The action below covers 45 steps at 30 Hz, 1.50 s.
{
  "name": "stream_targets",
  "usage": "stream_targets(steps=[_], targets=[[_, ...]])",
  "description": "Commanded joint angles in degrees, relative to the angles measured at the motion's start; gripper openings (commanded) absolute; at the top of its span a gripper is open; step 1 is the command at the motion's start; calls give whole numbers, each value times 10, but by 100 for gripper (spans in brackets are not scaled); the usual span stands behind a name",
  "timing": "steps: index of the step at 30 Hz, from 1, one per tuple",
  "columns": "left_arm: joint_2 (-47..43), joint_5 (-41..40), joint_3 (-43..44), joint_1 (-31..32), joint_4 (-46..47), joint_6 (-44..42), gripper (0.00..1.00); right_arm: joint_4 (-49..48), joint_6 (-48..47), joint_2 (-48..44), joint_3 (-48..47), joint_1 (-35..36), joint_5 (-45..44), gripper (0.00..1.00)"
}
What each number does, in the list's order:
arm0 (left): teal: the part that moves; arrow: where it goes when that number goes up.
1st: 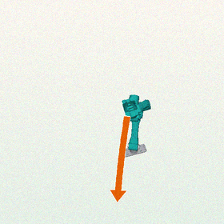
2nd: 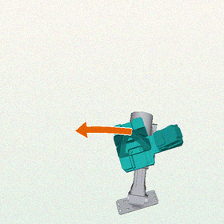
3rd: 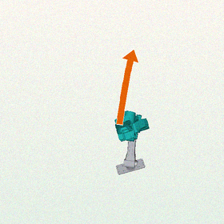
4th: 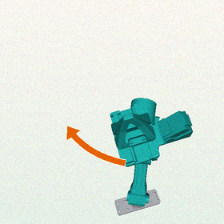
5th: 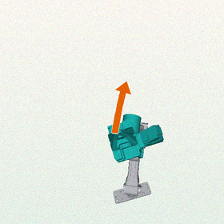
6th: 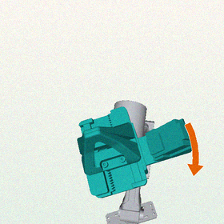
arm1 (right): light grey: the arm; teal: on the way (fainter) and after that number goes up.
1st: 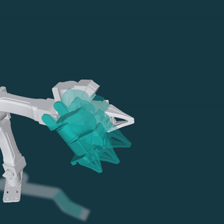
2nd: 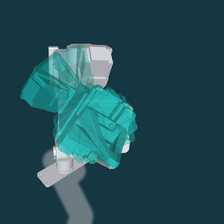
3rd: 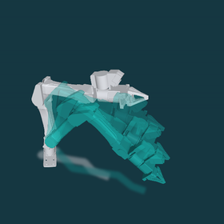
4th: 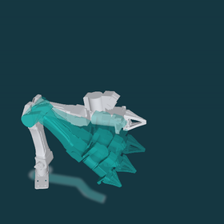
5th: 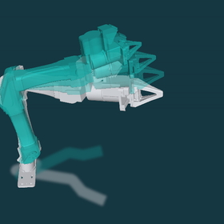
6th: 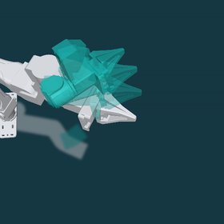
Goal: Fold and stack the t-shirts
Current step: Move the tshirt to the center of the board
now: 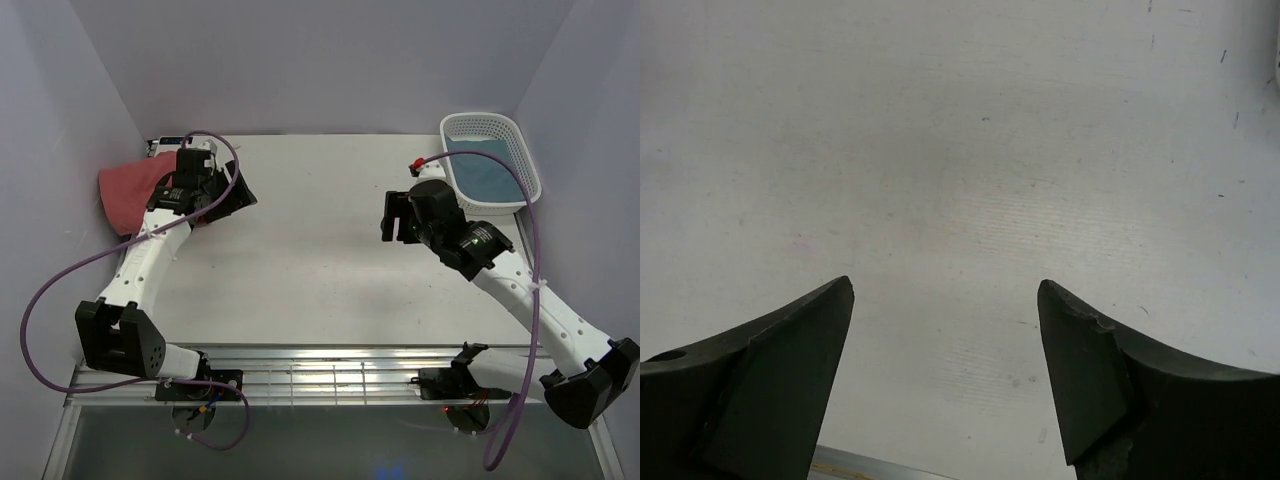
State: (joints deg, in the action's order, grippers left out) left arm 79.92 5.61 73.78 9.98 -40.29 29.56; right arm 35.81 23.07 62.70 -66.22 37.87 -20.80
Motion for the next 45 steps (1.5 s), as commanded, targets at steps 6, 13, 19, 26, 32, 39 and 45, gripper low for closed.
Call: stream_targets(steps=[6,13,19,26,32,39,45], targets=[[-6,44,-23,10,20,11,81,-58,-110,130,-43,-134,-21,82],[-37,39,-60,14,33,13,81,-145,-147,298,-130,-284,30,82],[-56,38,-95,15,41,19,81,-145,-151,435,-265,-350,73,80],[-62,31,-124,15,43,21,81,-146,-124,524,-370,-410,80,79],[-57,27,-133,14,43,21,81,-120,-119,600,-450,-434,92,79],[-35,28,-112,15,43,16,81,-82,-120,665,-469,-436,100,78],[-29,30,-103,14,42,10,81,-80,-120,693,-433,-436,99,77]])
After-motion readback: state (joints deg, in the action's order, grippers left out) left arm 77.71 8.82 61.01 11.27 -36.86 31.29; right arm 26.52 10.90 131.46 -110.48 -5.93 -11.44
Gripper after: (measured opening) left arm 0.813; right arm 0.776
